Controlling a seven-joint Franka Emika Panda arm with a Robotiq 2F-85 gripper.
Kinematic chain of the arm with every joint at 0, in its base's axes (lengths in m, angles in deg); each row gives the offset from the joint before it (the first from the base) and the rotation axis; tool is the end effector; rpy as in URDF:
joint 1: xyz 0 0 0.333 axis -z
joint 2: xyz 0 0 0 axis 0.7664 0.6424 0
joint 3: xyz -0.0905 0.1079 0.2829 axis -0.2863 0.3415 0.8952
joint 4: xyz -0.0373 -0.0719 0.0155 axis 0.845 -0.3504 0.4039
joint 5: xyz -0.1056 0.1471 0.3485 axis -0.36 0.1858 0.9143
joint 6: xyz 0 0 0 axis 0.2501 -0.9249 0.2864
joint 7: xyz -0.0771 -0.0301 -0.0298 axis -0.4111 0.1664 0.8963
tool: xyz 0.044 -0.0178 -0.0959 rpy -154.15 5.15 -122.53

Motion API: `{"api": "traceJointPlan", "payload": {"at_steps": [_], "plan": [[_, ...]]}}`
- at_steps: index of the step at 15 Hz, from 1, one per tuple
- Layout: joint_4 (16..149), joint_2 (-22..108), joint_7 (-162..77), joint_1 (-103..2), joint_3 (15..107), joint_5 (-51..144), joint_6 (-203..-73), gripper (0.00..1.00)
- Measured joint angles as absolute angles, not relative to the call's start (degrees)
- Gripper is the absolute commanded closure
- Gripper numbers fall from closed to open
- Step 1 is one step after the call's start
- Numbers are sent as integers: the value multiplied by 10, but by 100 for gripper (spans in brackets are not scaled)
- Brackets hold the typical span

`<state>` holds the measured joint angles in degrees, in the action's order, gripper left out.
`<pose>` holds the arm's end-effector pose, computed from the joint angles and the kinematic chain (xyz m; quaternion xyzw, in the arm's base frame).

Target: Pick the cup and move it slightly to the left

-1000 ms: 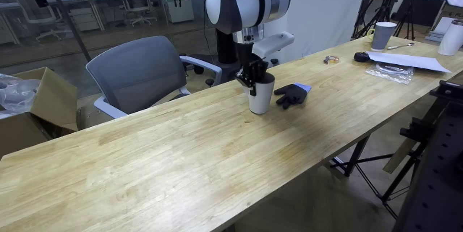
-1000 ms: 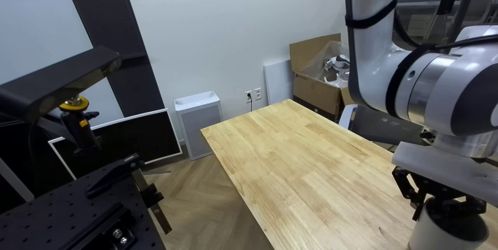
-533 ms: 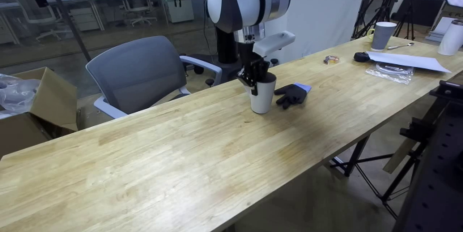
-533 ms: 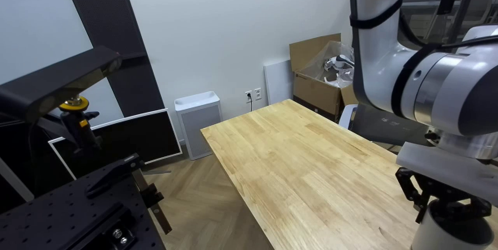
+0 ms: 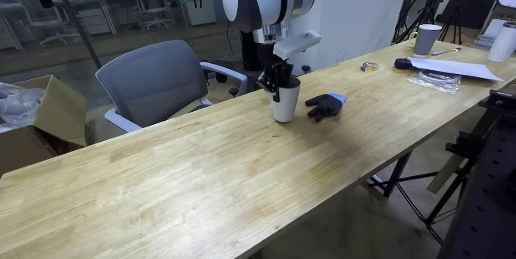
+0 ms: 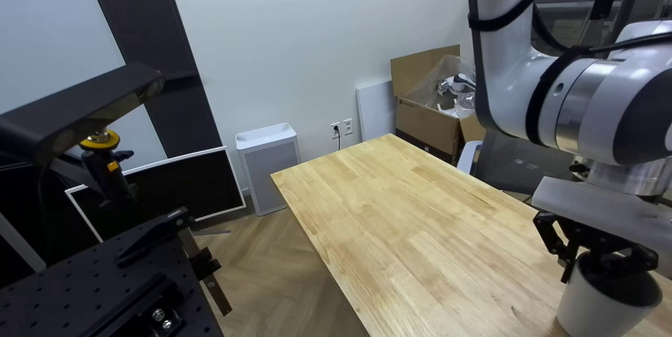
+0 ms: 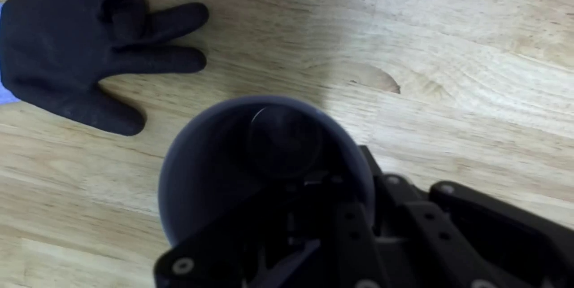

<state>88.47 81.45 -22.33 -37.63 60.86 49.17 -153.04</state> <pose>0.6076 -0.1790 0.0293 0.9990 0.0092 -0.0382 0.0211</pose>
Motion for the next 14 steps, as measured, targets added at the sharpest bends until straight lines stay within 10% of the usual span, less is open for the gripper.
{"api": "traceJointPlan", "payload": {"at_steps": [14], "plan": [[881, 814, -228, -401, 611, 492, -1530, 98]]}}
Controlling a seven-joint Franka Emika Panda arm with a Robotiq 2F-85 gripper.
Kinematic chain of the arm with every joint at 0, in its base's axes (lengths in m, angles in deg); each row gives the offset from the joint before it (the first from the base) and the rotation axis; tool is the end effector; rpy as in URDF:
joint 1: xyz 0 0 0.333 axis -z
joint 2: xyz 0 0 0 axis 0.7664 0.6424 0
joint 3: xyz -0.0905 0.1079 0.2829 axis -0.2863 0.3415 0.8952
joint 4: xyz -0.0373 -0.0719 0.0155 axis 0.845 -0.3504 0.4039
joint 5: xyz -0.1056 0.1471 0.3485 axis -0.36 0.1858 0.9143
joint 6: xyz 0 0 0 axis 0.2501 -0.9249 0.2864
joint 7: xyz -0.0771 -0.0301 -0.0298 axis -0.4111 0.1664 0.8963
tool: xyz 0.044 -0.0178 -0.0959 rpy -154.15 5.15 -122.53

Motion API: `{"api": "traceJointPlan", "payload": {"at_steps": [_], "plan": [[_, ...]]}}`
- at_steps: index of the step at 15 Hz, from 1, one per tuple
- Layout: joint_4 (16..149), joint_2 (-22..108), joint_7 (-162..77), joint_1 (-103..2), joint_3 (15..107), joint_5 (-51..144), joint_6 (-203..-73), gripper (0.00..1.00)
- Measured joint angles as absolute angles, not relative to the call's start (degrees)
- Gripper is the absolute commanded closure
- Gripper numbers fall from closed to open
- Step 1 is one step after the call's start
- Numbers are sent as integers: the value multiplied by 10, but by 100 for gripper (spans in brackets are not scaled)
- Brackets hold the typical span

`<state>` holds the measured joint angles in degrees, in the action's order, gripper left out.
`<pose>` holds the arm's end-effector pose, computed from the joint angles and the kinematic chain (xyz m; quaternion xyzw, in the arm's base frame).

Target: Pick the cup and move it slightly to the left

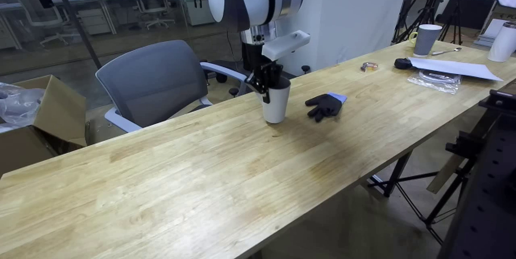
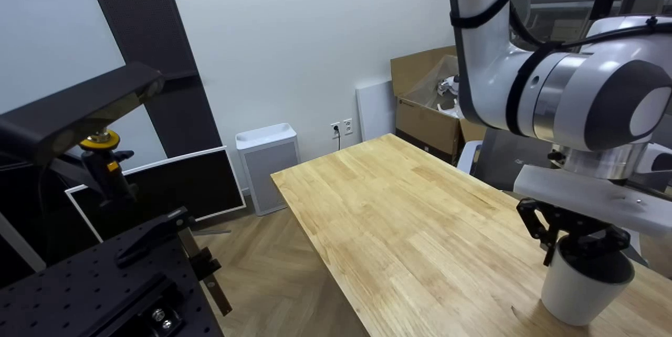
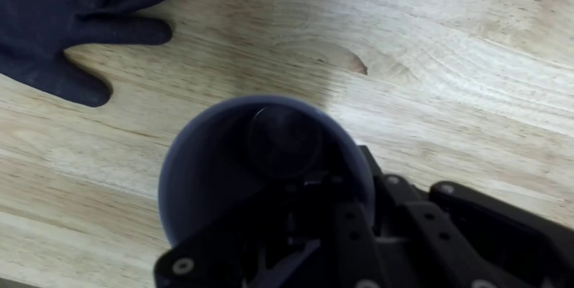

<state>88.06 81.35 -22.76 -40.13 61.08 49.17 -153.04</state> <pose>0.6188 -0.1506 0.0326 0.9988 0.0285 -0.0330 0.0216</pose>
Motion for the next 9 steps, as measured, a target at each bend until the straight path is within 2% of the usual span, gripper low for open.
{"api": "traceJointPlan", "payload": {"at_steps": [9], "plan": [[881, 814, -228, -420, 618, 491, -1530, 98]]}}
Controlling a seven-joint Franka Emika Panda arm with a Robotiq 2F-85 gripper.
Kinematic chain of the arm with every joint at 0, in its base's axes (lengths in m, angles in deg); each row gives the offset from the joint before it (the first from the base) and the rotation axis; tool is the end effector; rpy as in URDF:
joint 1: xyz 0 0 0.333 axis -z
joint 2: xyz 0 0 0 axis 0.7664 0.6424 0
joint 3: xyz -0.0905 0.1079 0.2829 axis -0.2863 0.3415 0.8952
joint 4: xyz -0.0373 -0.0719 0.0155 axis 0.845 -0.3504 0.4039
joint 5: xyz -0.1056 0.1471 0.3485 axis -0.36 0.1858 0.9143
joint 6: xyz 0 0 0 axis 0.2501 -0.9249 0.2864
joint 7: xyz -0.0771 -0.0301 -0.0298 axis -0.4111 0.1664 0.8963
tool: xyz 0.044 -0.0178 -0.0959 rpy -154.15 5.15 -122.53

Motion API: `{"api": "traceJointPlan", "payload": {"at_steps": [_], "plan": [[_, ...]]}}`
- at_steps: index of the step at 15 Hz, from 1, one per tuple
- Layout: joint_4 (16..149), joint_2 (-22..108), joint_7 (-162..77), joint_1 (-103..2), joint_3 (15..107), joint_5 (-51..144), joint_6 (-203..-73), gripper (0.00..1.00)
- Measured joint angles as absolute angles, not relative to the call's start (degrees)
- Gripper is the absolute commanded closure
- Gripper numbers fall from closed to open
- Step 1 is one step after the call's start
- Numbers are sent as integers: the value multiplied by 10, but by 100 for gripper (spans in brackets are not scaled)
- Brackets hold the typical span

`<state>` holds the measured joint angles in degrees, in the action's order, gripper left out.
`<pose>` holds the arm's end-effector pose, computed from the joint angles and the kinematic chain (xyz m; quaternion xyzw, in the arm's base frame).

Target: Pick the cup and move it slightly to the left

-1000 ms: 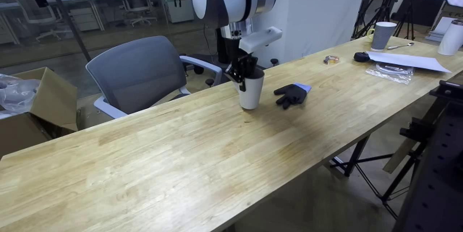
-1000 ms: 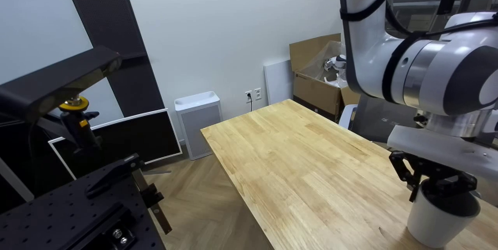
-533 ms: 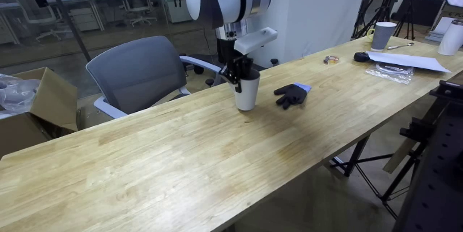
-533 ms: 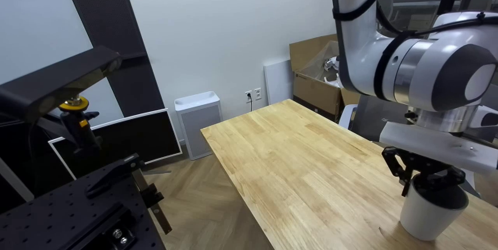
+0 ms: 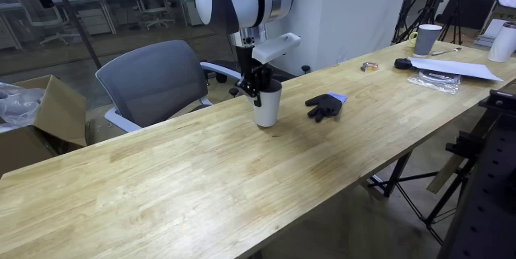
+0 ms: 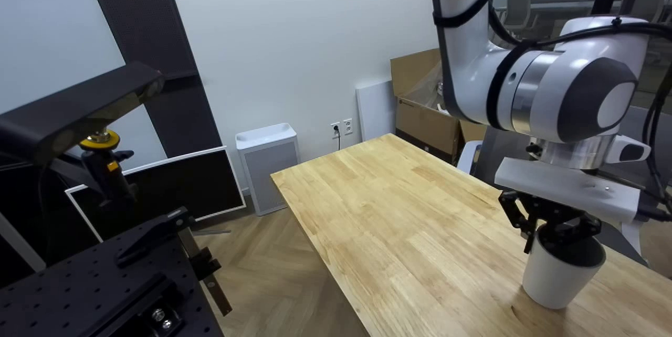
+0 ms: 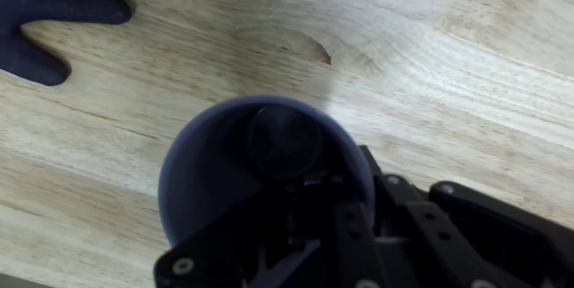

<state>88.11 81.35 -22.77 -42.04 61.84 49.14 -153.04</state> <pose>0.6246 -0.1218 0.0319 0.9981 0.0492 -0.0320 0.0170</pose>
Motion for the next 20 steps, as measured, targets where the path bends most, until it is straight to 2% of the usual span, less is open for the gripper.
{"api": "traceJointPlan", "payload": {"at_steps": [20], "plan": [[895, 814, -241, -471, 623, 464, -1531, 98]]}}
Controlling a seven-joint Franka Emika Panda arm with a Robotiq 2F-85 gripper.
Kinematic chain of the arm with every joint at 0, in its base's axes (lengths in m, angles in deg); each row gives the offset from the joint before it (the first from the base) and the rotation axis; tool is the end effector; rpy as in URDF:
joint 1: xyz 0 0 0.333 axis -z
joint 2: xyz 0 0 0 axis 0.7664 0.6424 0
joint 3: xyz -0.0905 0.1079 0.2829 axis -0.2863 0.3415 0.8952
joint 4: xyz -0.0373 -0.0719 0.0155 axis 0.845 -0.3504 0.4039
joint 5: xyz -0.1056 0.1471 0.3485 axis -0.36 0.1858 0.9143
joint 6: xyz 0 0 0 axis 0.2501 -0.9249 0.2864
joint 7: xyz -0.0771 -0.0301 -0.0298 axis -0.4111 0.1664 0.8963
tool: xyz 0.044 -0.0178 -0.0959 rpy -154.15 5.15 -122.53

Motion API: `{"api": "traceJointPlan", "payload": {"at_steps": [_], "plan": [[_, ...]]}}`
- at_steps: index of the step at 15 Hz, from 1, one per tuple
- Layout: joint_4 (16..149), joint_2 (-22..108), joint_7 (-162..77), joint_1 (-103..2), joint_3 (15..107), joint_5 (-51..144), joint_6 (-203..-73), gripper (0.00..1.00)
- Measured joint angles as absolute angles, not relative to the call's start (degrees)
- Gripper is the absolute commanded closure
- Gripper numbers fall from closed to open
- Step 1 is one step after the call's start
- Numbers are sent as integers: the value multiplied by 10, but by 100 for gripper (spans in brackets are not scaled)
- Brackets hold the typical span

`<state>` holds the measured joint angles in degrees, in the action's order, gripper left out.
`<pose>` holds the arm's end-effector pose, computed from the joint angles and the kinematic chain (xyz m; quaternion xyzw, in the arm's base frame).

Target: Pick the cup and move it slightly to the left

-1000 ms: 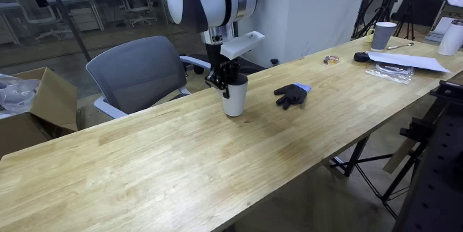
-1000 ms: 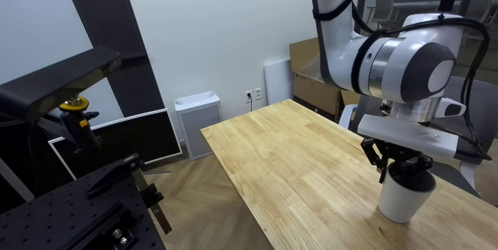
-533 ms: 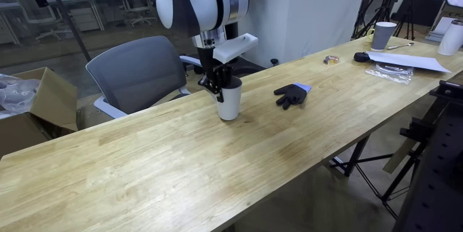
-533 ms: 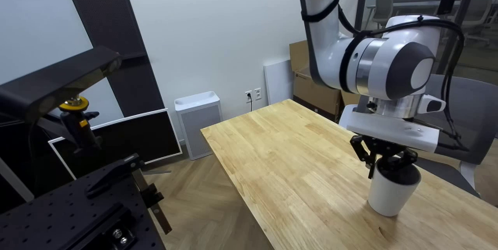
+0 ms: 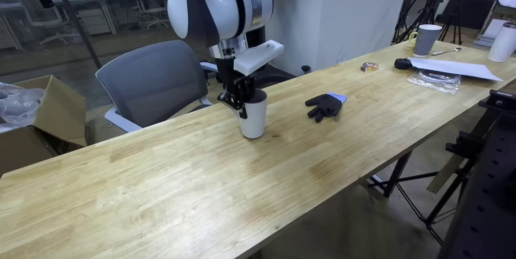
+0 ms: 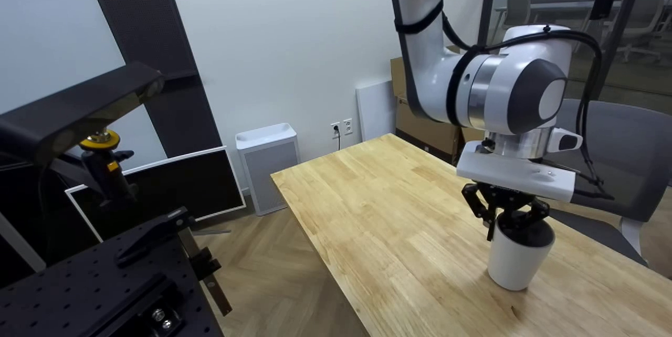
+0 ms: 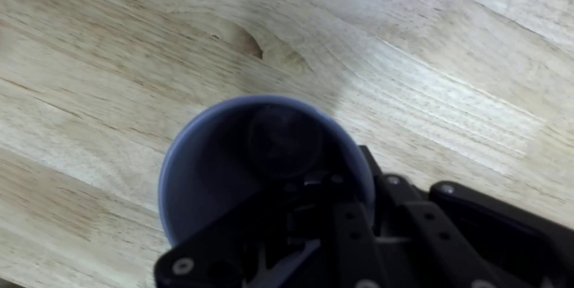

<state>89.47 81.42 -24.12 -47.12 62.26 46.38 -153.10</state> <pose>0.6231 -0.0600 0.0233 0.9932 0.1048 -0.0446 0.0250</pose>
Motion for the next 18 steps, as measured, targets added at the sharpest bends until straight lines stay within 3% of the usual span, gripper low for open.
{"api": "traceJointPlan", "payload": {"at_steps": [17, 18], "plan": [[902, 820, -265, -483, 604, 439, -1531, 98], [902, 820, -267, -484, 603, 437, -1531, 65]]}}
